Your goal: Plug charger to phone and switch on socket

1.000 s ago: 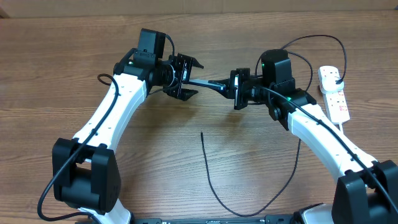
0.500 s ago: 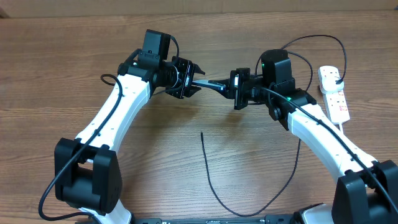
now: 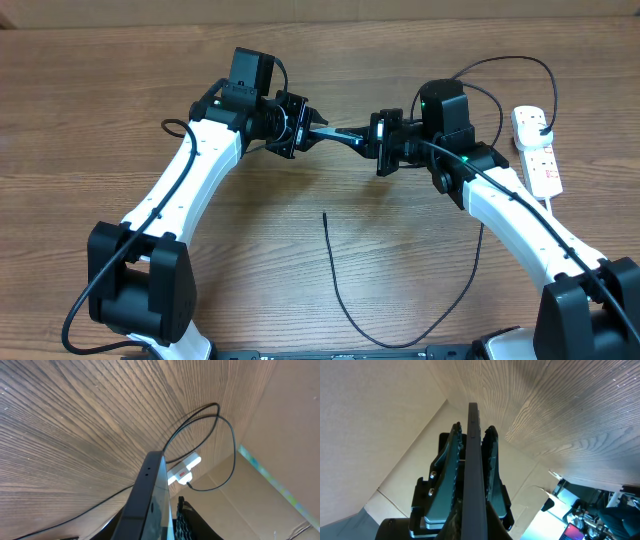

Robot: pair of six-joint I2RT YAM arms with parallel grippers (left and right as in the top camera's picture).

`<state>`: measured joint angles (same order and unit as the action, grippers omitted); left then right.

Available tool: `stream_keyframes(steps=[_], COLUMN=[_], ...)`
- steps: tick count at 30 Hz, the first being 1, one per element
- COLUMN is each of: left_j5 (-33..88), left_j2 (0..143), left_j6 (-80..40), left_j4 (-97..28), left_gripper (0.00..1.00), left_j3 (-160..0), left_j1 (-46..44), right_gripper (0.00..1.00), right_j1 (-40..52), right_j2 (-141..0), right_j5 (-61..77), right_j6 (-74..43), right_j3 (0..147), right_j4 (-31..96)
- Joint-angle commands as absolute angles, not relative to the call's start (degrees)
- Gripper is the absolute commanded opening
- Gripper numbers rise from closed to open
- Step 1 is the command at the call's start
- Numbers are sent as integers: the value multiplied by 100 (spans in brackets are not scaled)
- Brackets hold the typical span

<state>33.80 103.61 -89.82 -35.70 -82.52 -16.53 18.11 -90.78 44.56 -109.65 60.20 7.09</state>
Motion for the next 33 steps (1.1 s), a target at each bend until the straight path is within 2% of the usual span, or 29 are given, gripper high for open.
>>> stream_keyframes(steps=[1,11,15,27,33], left_j5=[3280,3282,3282,3282,3284], left_j2=[10189,10189,10189,10189,10189], left_j6=[-8825,-8678,-8678,-8654,-8654], left_j4=[-3575,-3573,-3573,-3575,-3573], left_gripper=[27,22,16,12,4], left_j3=[-8265,-8265,-8265,-8265,-8265], left_j1=[-1697,-1697,-1697,-1697,-1697], right_gripper=[4,4,4,4,4], right_j1=[1837,1837,1837,1837,1837], right_j2=[-9067,-9067,-9067,-9067,-9067], right_j5=[4530,4576,4624,4663,4663], right_j6=[-10949,-11065,-11104,-11124,-11124], right_j3=[6110,6110,6110,6110,6110], right_j4=[652,646,646,646,646])
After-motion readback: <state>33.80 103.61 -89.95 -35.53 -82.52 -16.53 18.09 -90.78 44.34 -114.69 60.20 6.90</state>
